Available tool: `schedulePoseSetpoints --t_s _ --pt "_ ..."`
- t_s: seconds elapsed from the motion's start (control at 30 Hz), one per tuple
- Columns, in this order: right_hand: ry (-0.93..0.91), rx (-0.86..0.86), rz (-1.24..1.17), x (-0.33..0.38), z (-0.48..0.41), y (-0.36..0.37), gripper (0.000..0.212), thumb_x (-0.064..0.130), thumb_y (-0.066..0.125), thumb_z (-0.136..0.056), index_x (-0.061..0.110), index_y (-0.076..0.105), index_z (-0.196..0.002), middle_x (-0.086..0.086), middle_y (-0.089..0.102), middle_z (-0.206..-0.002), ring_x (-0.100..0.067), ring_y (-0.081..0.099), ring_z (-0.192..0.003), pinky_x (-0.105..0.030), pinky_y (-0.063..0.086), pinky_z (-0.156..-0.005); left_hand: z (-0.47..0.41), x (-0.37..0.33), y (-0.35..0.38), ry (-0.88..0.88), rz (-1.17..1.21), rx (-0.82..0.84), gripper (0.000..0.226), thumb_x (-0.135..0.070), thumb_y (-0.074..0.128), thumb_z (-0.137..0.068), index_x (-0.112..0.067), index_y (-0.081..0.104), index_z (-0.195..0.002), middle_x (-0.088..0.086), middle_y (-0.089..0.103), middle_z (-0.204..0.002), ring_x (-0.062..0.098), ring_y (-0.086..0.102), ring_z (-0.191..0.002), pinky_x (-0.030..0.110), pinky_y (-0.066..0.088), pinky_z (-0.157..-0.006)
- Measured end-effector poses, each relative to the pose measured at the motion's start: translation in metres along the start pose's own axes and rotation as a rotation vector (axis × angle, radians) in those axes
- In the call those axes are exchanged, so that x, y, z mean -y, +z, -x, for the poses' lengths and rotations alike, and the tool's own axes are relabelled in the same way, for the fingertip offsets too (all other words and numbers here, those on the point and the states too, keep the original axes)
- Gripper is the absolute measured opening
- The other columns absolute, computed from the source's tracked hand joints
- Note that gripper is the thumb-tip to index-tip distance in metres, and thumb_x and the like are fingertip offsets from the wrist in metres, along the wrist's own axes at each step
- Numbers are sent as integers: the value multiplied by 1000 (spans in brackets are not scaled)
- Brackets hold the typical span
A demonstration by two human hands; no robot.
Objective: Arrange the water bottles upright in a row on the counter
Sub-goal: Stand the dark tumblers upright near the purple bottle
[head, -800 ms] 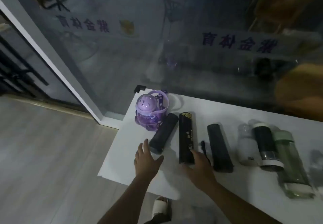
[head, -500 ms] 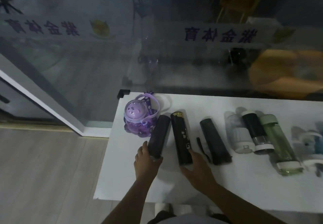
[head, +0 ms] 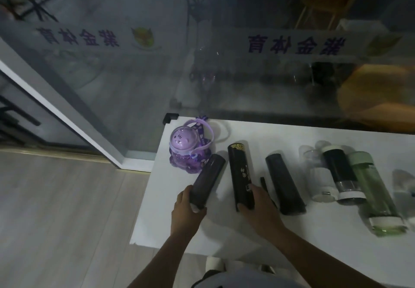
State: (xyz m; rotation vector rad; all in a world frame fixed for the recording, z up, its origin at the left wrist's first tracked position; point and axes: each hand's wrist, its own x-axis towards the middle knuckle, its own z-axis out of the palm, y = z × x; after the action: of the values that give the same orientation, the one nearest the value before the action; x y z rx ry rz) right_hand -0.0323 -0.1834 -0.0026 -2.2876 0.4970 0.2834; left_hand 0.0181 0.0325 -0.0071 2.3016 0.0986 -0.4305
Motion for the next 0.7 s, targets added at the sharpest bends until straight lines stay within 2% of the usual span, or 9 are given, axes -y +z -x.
schedulePoseSetpoints --t_s 0.1,0.2,0.3,0.47,0.57,0.7 --pt "-58 12 14 5 -4 -6 73 49 61 -84 24 31 -146 2 45 -141 -17 49 -124 -39 46 -102 15 1 -13 -31 -23 3 73 -26 80 -74 -28 42 -136 -2 51 -136 20 53 -117 35 48 -97" --pt "-137 30 -7 4 -7 -10 75 51 62 -83 22 32 -146 -3 44 -143 -22 50 -125 -44 48 -100 23 -7 -33 -74 -148 9 72 -34 79 -71 -32 44 -134 -5 54 -127 20 54 -113 37 46 -96" --pt "-164 43 -39 -1 -6 -12 72 47 64 -85 23 33 -145 -1 42 -146 -22 48 -128 -45 47 -101 24 -25 -53 -63 -181 51 65 -29 79 -70 -32 49 -129 -7 51 -113 19 54 -106 30 45 -83" --pt "-174 51 -90 -14 -1 -14 67 42 68 -84 22 40 -141 2 47 -137 -18 53 -121 -36 49 -97 15 -63 -79 8 -232 38 64 -29 80 -68 -29 53 -126 1 56 -113 20 56 -98 27 46 -79" --pt "-180 48 -120 -25 1 -12 64 47 67 -80 23 45 -135 2 52 -131 -15 55 -119 -38 52 -96 8 -82 -86 56 -307 53 61 -30 80 -71 -28 53 -126 3 59 -115 22 56 -100 27 45 -81" --pt "-161 25 -160 -33 7 -8 63 43 67 -80 20 47 -135 1 53 -128 -15 51 -119 -42 48 -101 5 -90 -84 87 -428 124 65 -29 77 -74 -30 49 -132 7 54 -121 26 54 -108 29 45 -85"
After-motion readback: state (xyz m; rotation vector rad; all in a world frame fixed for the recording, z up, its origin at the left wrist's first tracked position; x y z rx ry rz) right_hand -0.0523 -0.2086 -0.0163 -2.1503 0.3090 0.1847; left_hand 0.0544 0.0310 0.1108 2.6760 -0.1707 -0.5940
